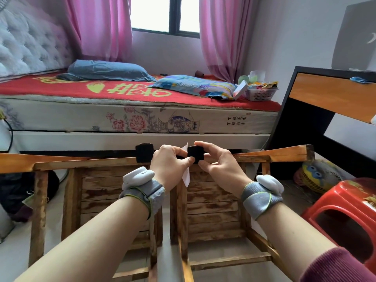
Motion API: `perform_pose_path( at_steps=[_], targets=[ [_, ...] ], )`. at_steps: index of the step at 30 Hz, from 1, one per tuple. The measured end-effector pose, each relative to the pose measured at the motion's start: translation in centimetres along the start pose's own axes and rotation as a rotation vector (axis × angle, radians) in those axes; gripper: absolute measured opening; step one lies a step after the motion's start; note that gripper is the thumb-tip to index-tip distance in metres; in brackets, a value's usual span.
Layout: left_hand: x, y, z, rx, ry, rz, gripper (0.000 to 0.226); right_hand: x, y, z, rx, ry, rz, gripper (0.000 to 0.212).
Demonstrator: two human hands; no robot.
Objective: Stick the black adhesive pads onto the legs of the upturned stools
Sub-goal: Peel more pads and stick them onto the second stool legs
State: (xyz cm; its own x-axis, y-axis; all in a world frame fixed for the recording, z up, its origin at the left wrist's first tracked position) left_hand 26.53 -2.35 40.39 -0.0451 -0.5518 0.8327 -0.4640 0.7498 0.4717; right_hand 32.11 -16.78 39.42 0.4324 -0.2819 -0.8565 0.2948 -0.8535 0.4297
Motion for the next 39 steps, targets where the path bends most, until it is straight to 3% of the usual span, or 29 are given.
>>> perform_pose_path(
  at_steps=[3, 16, 19, 23, 31, 35, 39],
  targets=[
    [0.0, 0.1, 0.1, 0.016, 0.005, 0.04, 0.015, -0.3, 0.0, 0.2, -0.008, -0.016, -0.102, 0.043],
    [-0.5, -0.5, 0.7, 0.065, -0.028, 0.091, 0.022, 0.3, -0.6, -0.6, 0.149, -0.001, -0.133, 0.022],
    [-0.6, -0.9, 0.7, 0.074, -0.021, 0.038, 0.025, 0.0, -1.0, -0.3, 0.186, -0.005, -0.092, 0.024],
    [-1.0, -1.0, 1.6, 0.018, 0.016, -0.143, 0.028, -0.9, -1.3, 1.7, 0.2, -0.075, 0.094, 0.043],
    [-3.2, -1.0, 8.4, -0.001, 0.453, 0.538, 0.025, 1.9, -2.8, 9.2, 0.143, -0.427, 0.019, 0.032],
    [-4.3, -2.0, 12.2, 0.023, 0.547, 0.585, 0.039, 2.1, -3.7, 13.4, 0.056, -0.569, -0.228, 0.024],
    [-4.6, -2.8, 14.9, -0.023, 0.583, 0.597, 0.049, 2.3, -3.2, 16.3, -0.04, -0.6, -0.252, 0.03]
  ],
)
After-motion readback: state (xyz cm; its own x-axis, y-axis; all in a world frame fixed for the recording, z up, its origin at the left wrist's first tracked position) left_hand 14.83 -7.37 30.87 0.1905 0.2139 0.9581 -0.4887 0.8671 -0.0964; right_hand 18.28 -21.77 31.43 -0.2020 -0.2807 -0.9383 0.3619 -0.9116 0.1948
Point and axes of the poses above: each hand's wrist, its own z-axis away from the middle knuckle, its own y-axis out of the back of the hand, x = y × z, the point moved 1 cm from there along -z, towards the middle knuckle
